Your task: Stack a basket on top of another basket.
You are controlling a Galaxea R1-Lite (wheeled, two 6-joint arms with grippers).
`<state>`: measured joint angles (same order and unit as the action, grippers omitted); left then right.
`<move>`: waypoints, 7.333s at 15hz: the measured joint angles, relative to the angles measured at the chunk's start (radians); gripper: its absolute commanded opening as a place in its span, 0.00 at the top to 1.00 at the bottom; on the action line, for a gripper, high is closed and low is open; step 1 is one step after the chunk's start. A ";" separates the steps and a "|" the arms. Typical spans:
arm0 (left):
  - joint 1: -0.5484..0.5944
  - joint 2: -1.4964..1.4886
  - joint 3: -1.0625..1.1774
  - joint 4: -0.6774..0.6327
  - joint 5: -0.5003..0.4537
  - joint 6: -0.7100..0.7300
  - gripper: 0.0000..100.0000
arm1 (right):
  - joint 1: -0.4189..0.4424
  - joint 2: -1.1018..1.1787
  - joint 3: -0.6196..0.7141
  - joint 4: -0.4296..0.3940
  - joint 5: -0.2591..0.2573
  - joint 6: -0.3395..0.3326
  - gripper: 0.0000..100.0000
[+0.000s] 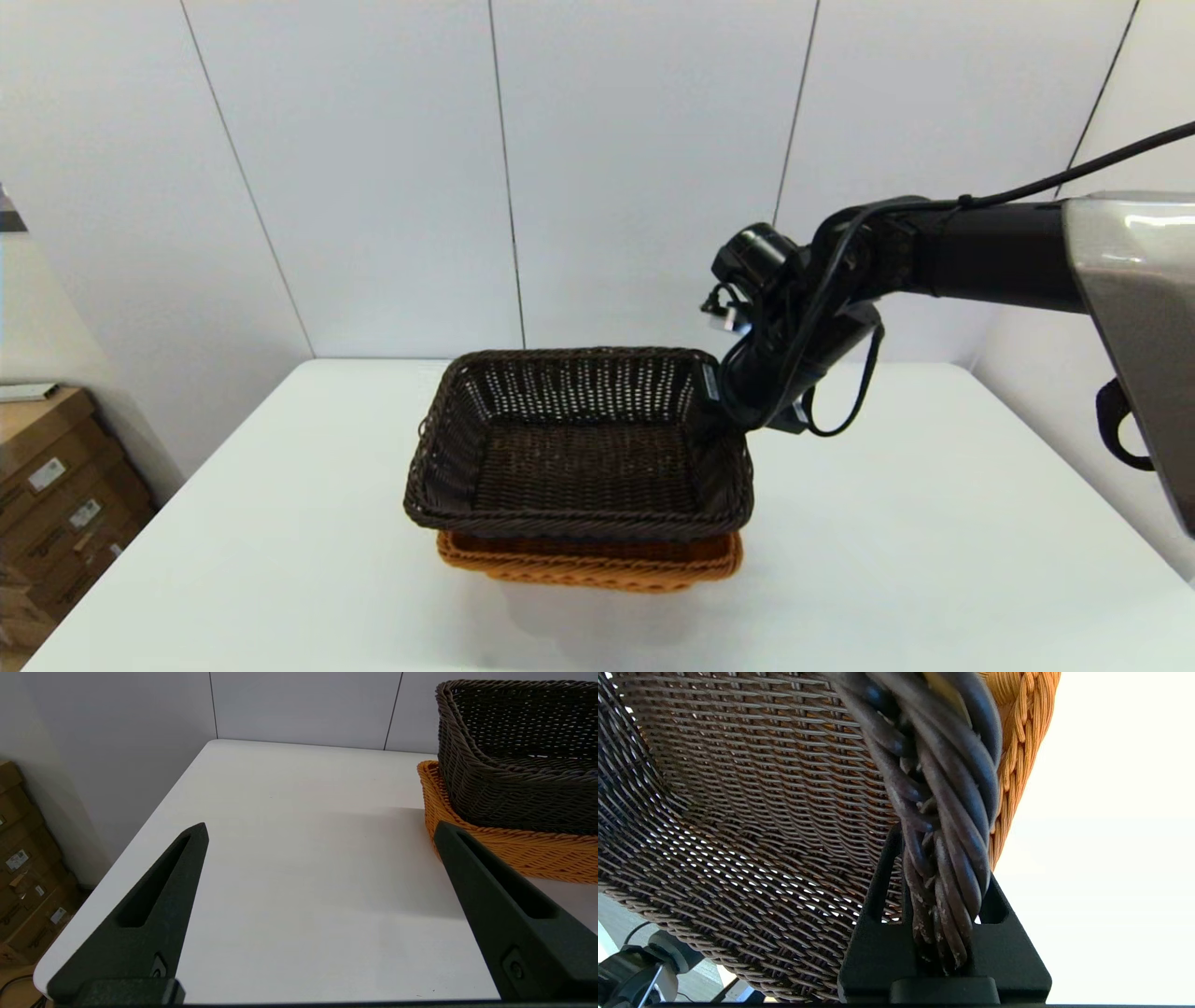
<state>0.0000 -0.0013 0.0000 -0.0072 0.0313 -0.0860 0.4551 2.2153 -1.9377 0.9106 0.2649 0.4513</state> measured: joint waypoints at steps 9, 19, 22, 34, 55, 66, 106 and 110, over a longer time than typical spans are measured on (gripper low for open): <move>0.000 0.000 0.000 0.000 0.000 0.000 0.00 | -0.005 0.037 0.000 0.011 0.001 -0.001 1.00; 0.000 0.000 0.000 0.000 0.001 0.000 0.00 | -0.006 0.061 -0.001 0.011 0.004 -0.014 1.00; 0.000 0.000 0.000 0.000 0.000 0.000 0.00 | -0.006 0.063 -0.001 0.008 0.003 -0.017 0.00; 0.000 0.000 0.000 0.000 0.000 0.000 0.00 | -0.047 0.001 -0.004 -0.009 -0.058 -0.068 0.00; 0.000 0.000 0.000 0.000 0.000 0.000 0.00 | -0.219 -0.507 0.003 0.065 -0.516 -0.206 0.00; 0.000 0.000 0.000 0.000 0.000 0.000 0.00 | -0.281 -1.127 0.096 0.255 -0.576 -0.261 0.00; 0.000 0.000 0.000 0.000 0.001 0.000 0.00 | -0.452 -2.217 1.938 -0.914 -0.251 -0.480 0.00; 0.000 0.000 0.000 0.000 0.000 0.000 0.00 | -0.452 -2.217 1.938 -0.913 -0.253 -0.482 0.00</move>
<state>0.0000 -0.0013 0.0000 -0.0072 0.0317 -0.0860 0.0028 -0.0017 0.0000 -0.0019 0.0123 -0.0306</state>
